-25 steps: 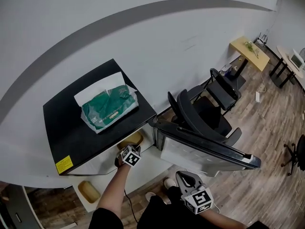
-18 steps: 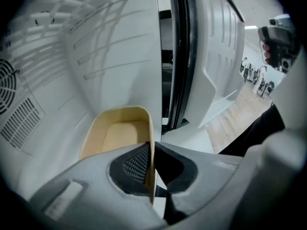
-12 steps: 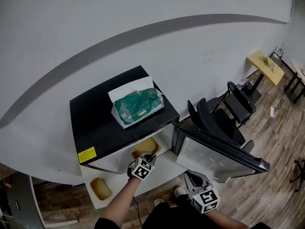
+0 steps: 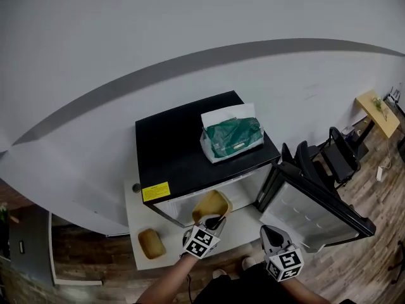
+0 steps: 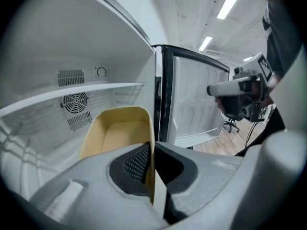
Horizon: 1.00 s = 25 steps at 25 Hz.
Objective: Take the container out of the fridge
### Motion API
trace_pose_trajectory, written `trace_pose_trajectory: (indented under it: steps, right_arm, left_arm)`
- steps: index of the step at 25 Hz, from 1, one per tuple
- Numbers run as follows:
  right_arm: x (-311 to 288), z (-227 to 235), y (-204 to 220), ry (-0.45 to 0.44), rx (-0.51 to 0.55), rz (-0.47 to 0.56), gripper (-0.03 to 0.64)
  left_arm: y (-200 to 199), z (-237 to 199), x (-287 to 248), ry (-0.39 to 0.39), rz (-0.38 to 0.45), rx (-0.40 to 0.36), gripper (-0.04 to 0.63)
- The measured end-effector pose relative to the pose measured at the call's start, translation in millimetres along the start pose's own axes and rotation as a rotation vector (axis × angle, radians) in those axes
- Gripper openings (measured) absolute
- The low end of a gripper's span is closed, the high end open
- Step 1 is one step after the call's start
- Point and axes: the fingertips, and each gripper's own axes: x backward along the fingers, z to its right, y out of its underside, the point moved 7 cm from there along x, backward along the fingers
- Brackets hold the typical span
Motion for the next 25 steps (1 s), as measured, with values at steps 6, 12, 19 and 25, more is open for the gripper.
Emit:
trace_pose_trajectory:
  steps: [6, 12, 19, 25]
  right_arm:
    - [-17.7, -26.0, -4.6, -0.043, 0.042, 0.014, 0.000]
    - [-35.7, -53.8, -8.7, -0.091, 0.078, 0.024, 0.000]
    - [-44.5, -82.9, -21.3, -0.133, 0.137, 0.042, -0.002]
    - [-50.6, -101.2, -36.2, -0.155, 0.189, 0.059, 0.000]
  left_arm:
    - [6.9, 11.3, 62.7, -0.056, 0.099, 0.080, 0.020]
    - [14.9, 14.0, 123.9, -0.154, 0.233, 0.202, 0.020]
    - [30.6, 22.3, 189.9, -0.305, 0.371, 0.323, 0.018]
    - [44.2, 23.3, 232.9, -0.467, 0.430, 0.362, 0.018]
